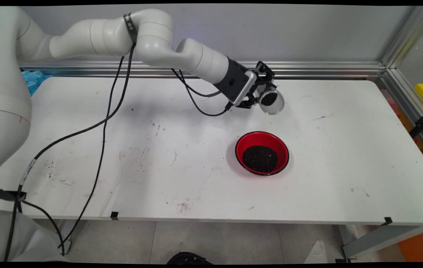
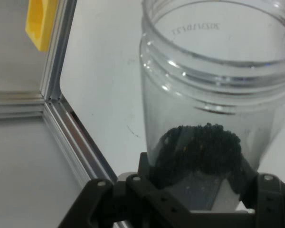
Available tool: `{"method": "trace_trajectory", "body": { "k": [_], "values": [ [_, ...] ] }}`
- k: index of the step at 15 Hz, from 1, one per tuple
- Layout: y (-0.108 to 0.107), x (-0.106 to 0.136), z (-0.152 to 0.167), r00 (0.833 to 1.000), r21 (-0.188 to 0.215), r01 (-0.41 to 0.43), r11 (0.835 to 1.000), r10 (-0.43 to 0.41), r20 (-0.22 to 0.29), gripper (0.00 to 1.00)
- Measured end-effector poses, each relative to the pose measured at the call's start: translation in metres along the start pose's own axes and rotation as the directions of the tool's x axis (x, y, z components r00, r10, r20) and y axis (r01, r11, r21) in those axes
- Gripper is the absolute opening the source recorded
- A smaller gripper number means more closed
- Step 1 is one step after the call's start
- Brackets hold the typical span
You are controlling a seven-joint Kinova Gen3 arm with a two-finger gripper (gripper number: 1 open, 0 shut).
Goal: Pour the black seasoning powder in the red bowl
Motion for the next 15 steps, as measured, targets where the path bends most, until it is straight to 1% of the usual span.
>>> {"method": "trace_trajectory", "body": {
  "k": [3,6,10,13,15],
  "values": [
    [0.005,0.004,-0.002,0.997,0.013,-0.078,0.997,0.078,0.006,0.00],
    [0.007,0.006,-0.004,0.992,0.024,-0.127,0.992,0.127,0.011,0.00],
    [0.011,0.011,-0.007,0.978,0.046,-0.208,0.977,0.207,0.022,0.00],
    [0.013,0.014,-0.008,0.969,0.059,-0.246,0.968,0.244,0.030,0.00],
    [0.014,0.018,-0.009,0.960,0.072,-0.278,0.958,0.276,0.037,0.00]
  ]
}}
